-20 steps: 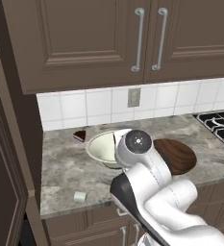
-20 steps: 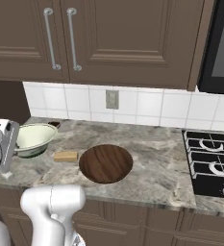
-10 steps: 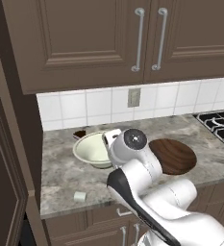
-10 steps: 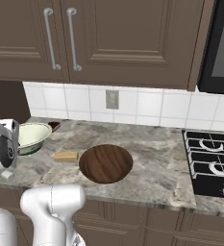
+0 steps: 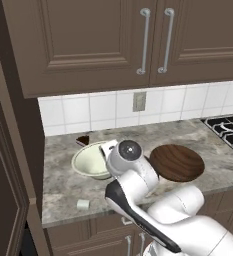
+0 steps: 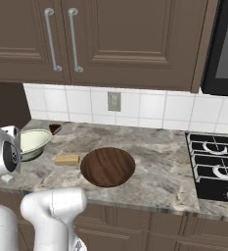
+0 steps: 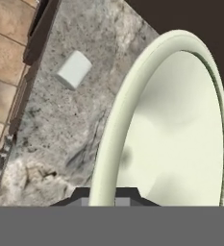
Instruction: Pick both bowls and place them on the counter. Then place the cream cheese stick in one bowl and place the marshmallow in the other bowl.
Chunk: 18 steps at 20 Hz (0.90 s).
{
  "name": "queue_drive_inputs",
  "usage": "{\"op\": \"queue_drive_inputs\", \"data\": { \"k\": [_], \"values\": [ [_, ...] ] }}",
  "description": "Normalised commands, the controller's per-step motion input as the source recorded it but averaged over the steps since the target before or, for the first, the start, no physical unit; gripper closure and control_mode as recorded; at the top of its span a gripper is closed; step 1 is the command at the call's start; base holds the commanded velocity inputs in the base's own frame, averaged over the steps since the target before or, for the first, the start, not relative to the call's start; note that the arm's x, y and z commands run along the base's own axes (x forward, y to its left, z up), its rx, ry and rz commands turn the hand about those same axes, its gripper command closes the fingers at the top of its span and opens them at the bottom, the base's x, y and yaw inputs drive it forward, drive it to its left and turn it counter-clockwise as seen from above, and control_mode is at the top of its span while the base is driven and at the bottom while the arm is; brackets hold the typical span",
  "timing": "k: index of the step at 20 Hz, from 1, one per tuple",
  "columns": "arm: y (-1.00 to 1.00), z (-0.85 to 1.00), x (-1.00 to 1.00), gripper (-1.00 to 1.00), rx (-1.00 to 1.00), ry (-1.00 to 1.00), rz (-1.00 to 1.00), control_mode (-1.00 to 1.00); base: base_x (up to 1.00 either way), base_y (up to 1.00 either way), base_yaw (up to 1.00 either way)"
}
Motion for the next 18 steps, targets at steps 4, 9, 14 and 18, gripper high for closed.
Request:
{"op": "queue_drive_inputs", "data": {
  "k": [4, 9, 14, 18],
  "values": [
    [0.08, -0.28, 0.29, 1.0, 0.0, 0.0, 0.06, -1.0, 0.0, 0.0, 0.0],
    [0.03, -0.26, 0.3, 1.0, 0.0, 0.0, 0.09, -1.0, 0.0, 0.0, 0.0],
    [0.06, -0.26, 0.25, 1.0, 0.0, 0.0, 0.1, -1.0, 0.0, 0.0, 0.0],
    [0.1, -0.29, 0.26, 1.0, 0.0, 0.0, 0.11, -1.0, 0.0, 0.0, 0.0]
  ]
}}
